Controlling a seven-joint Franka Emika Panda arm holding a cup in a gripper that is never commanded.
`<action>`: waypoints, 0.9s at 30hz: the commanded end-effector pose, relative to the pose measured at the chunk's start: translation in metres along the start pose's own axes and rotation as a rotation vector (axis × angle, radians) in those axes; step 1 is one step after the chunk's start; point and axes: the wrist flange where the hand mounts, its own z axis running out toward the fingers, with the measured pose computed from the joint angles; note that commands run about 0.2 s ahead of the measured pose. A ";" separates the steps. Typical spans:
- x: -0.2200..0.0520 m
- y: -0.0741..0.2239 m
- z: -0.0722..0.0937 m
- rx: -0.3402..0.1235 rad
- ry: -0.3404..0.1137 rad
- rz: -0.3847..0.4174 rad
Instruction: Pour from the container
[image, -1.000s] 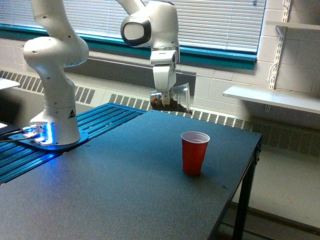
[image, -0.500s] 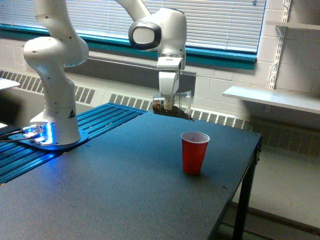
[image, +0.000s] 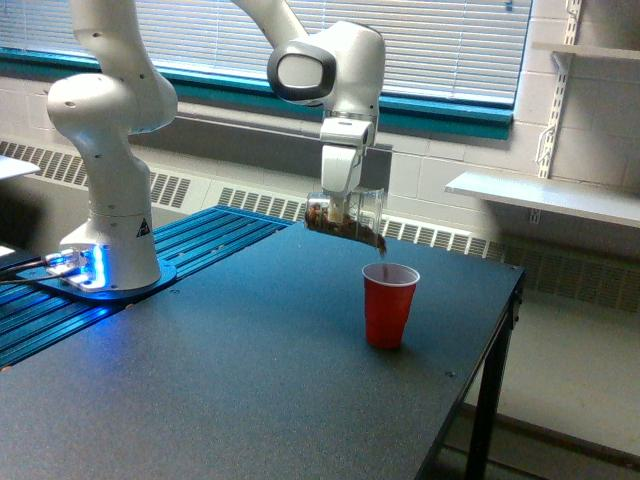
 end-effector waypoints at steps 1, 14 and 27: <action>0.002 -0.004 -0.003 -0.020 0.000 0.050; 0.006 -0.007 -0.005 -0.063 -0.008 0.054; 0.007 -0.008 -0.008 -0.106 -0.030 0.046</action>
